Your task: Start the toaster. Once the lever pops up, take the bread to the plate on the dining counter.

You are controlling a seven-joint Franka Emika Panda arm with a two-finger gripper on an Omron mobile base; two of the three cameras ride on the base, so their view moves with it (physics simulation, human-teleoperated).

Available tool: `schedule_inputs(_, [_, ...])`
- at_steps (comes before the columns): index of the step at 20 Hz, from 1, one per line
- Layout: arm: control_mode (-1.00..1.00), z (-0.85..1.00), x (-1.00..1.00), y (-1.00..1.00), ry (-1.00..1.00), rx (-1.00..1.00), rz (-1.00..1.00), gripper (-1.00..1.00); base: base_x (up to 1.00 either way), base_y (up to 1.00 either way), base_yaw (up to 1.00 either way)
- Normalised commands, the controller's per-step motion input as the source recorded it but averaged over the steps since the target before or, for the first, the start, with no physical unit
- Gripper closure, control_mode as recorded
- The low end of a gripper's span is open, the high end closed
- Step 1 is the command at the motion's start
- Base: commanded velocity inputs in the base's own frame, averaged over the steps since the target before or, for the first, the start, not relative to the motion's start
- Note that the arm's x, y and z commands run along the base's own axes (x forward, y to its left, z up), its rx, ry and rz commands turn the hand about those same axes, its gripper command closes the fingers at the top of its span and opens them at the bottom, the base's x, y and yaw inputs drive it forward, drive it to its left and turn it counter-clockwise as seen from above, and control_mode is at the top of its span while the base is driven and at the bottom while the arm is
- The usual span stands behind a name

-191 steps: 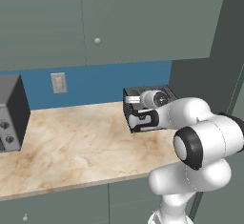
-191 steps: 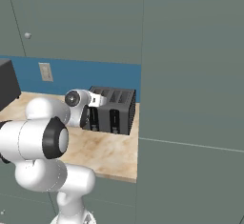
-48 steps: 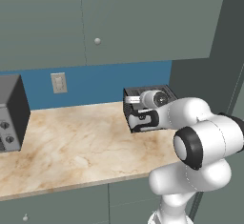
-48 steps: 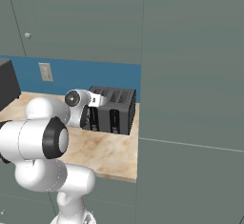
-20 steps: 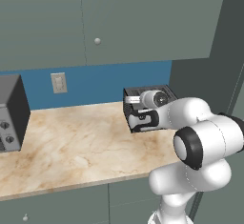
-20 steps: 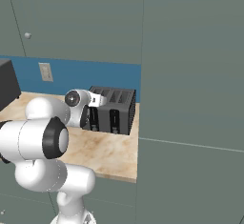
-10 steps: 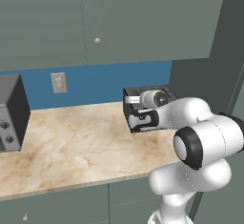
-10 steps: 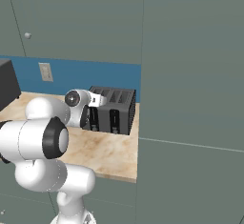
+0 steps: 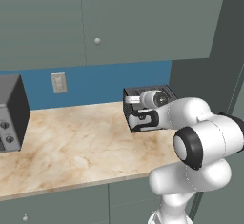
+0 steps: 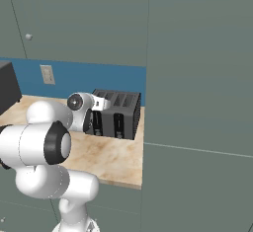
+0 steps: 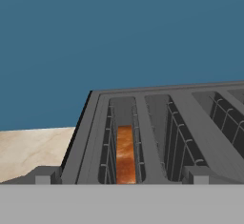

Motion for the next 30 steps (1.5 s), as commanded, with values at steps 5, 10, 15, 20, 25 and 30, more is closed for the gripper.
schedule_inputs(5, [-1.0,0.0,0.0,0.0,0.0,0.0,0.0,-1.0,0.0,0.0,0.0])
schedule_inputs(10, [-1.0,0.0,0.0,0.0,0.0,0.0,0.0,-1.0,0.0,0.0,0.0])
schedule_inputs(15, [-1.0,0.0,0.0,0.0,0.0,0.0,0.0,-1.0,0.0,0.0,0.0])
schedule_inputs(20, [-1.0,0.0,0.0,0.0,0.0,0.0,0.0,-1.0,0.0,0.0,0.0])
schedule_inputs(25, [-1.0,0.0,0.0,0.0,0.0,0.0,0.0,-1.0,0.0,0.0,0.0])
schedule_inputs(30, [-1.0,0.0,0.0,0.0,0.0,0.0,0.0,-1.0,0.0,0.0,0.0])
